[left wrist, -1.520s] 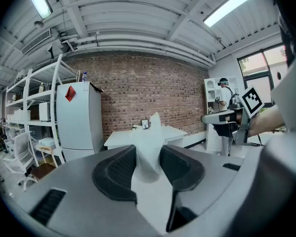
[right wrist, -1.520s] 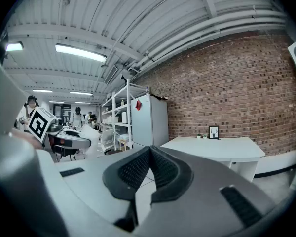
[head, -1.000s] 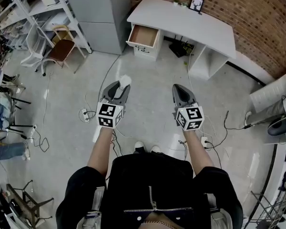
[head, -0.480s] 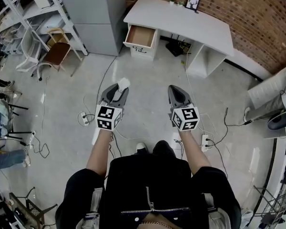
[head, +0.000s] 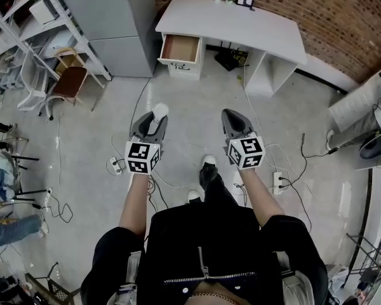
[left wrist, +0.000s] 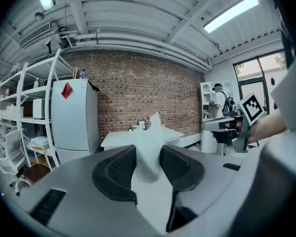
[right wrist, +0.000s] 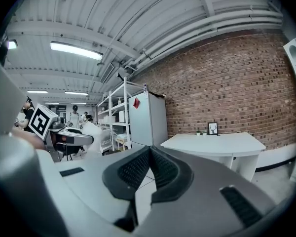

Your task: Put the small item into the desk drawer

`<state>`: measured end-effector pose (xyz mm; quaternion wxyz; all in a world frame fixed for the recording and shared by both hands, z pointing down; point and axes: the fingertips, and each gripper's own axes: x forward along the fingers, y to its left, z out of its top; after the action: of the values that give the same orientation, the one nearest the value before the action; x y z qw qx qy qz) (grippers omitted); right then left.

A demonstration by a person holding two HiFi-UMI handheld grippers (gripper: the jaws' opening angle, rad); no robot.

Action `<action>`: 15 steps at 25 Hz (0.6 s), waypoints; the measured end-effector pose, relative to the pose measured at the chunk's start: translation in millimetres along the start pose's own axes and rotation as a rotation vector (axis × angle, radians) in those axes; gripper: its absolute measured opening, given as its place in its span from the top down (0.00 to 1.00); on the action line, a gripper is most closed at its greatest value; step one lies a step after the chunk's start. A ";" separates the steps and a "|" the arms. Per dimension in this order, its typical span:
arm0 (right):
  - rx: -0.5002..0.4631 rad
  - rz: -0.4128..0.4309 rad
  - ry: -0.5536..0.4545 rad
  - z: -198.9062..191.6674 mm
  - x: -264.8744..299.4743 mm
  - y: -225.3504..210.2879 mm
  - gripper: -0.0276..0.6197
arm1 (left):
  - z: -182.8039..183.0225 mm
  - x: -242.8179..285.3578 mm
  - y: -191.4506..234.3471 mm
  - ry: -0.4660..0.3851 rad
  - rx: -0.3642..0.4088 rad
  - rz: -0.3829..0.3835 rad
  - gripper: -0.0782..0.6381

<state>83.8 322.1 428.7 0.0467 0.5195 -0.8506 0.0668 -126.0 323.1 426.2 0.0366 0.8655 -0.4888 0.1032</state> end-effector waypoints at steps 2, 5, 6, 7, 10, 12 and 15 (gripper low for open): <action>-0.001 -0.004 0.005 -0.4 4.3 -5.3 0.95 | -0.7 6.9 1.6 0.003 -0.004 -0.002 0.67; 0.009 -0.012 0.010 -1.5 14.8 -15.3 0.95 | -1.1 20.0 6.1 0.008 -0.007 -0.007 0.67; 0.015 -0.013 0.011 -2.3 19.6 -18.2 0.95 | -1.6 24.8 8.7 0.010 -0.006 -0.007 0.67; 0.020 -0.012 0.012 -3.5 24.9 -20.9 0.95 | -2.2 29.7 11.6 0.014 -0.005 -0.006 0.67; 0.033 -0.007 0.024 -7.3 44.4 -30.6 0.95 | -1.5 46.4 21.0 0.023 -0.009 0.000 0.67; 0.036 -0.001 0.030 -6.5 59.9 -38.3 0.95 | 0.8 60.2 28.0 0.026 -0.013 0.005 0.67; 0.036 0.013 0.032 -0.1 86.0 -51.4 0.95 | 5.4 84.5 39.9 0.036 -0.017 0.013 0.67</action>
<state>90.4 223.5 445.0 0.0508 0.5137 -0.8516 0.0906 -116.9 230.6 437.6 0.0518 0.8601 -0.4943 0.1147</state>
